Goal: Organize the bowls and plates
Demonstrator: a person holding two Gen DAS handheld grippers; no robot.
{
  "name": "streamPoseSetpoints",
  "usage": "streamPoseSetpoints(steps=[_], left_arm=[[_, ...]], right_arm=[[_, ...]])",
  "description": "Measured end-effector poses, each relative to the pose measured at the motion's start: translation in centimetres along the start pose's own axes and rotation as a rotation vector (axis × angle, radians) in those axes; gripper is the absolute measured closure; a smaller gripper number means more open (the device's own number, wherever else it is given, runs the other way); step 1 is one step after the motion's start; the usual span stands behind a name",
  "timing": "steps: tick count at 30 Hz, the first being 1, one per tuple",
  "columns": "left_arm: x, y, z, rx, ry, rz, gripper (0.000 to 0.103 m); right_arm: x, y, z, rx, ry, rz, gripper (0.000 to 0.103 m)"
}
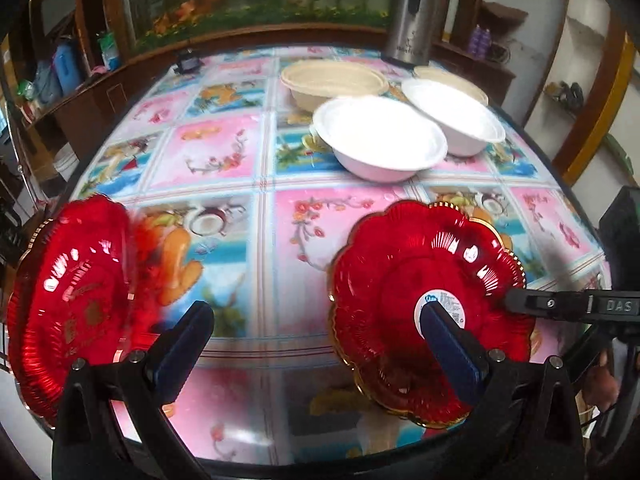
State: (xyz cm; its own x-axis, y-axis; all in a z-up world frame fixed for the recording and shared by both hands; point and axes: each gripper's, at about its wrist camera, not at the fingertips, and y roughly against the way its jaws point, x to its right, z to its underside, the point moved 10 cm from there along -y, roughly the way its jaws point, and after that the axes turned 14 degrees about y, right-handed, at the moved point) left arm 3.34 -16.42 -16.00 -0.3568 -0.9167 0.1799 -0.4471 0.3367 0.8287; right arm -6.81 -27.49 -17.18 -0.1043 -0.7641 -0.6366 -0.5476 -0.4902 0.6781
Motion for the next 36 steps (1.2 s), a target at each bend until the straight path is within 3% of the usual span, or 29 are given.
streamPoseSetpoints(steps=[4,7,9,11,16,20,22,26,28,30,36], left_arm=[[0.0,-1.3,0.6,-0.067,0.06,0.054,0.0],[-0.3,-1.8,0.6,-0.054,0.041,-0.002,0.003],[-0.4,-1.9,0.6,-0.053,0.042,0.0,0.017],[-0.6,-2.2,0.7,-0.071,0.058,0.012,0.046],[-0.4,-2.3,0.9,-0.091,0.078,0.079,0.073],[0.1,-2.4,1.2,-0.092,0.051,0.086,0.076],[0.4,-2.4,1.3,-0.099,0.042,0.1,0.083],[0.4,-2.4,1.2,-0.102,0.036,0.11,0.084],[0.3,-2.4,1.1,-0.1,0.036,0.117,0.084],[0.4,-2.3,1.1,-0.098,0.031,0.122,0.085],[0.6,-2.1,1.0,-0.074,-0.007,0.111,0.085]], right_arm=[[-0.4,0.0,0.3,0.011,0.055,0.025,0.082],[-0.8,-0.2,0.5,0.006,0.071,0.02,0.082],[-0.9,-0.2,0.5,0.008,0.083,0.036,0.082],[-0.8,-0.1,0.4,0.023,0.085,0.057,0.082],[-0.3,0.2,-0.2,0.078,0.09,0.091,0.082],[-0.3,0.2,-0.6,0.089,0.085,0.115,0.082],[-0.6,-0.2,-0.5,0.081,0.08,0.074,0.082],[-0.7,-0.3,-0.2,0.05,0.063,0.059,0.082],[-0.6,-0.2,-0.2,0.065,0.072,0.078,0.083],[-0.3,-0.2,-0.2,0.064,0.084,0.112,0.096],[-0.6,-0.1,-0.3,0.066,0.149,0.202,0.096]])
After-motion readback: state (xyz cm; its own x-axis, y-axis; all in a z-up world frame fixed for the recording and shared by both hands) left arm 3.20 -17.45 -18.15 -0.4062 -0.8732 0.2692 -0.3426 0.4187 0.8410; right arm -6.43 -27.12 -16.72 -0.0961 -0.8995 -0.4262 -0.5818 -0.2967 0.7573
